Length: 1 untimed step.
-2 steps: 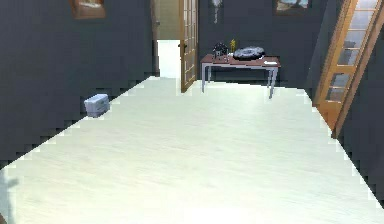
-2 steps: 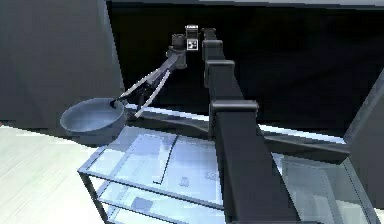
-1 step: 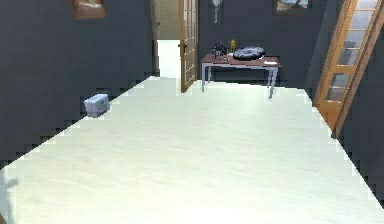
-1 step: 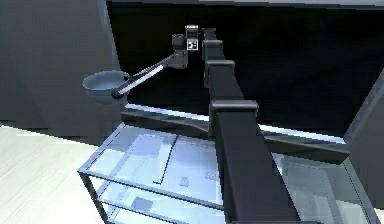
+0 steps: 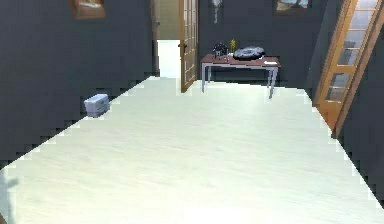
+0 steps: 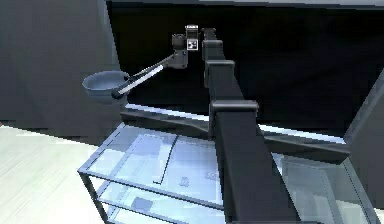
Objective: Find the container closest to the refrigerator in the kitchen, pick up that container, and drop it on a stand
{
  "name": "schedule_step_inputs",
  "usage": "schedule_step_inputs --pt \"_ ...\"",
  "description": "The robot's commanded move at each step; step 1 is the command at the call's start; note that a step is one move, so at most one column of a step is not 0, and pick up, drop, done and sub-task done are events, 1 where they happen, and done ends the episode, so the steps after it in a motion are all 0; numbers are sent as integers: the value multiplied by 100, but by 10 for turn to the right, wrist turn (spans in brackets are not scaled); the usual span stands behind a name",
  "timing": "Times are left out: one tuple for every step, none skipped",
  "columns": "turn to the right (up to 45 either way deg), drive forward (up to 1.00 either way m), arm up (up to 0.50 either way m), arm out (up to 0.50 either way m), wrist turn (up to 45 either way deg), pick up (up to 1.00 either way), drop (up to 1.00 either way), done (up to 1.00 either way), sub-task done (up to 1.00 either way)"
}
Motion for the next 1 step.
schedule_step_inputs --pt "0 0 0 0 450 0 0 0 0"
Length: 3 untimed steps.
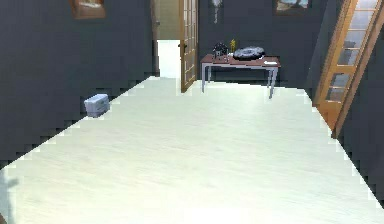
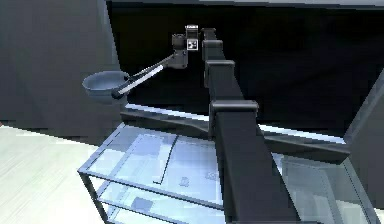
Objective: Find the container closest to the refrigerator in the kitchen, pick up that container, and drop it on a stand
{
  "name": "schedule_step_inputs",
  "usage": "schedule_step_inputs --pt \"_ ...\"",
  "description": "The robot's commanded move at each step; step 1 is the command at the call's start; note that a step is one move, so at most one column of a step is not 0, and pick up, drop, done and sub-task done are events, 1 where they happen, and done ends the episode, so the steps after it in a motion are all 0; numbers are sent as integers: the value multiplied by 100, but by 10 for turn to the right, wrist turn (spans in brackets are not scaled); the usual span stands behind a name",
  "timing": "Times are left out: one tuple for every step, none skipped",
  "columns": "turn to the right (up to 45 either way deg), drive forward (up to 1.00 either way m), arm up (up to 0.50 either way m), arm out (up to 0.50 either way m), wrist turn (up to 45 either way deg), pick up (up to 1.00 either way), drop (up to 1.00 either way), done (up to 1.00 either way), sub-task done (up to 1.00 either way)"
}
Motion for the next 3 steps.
schedule_step_inputs --pt "0 0 0 0 0 0 100 0 0" --pt "0 0 0 -10 0 0 0 0 0" --pt "0 0 0 0 0 0 0 100 0"
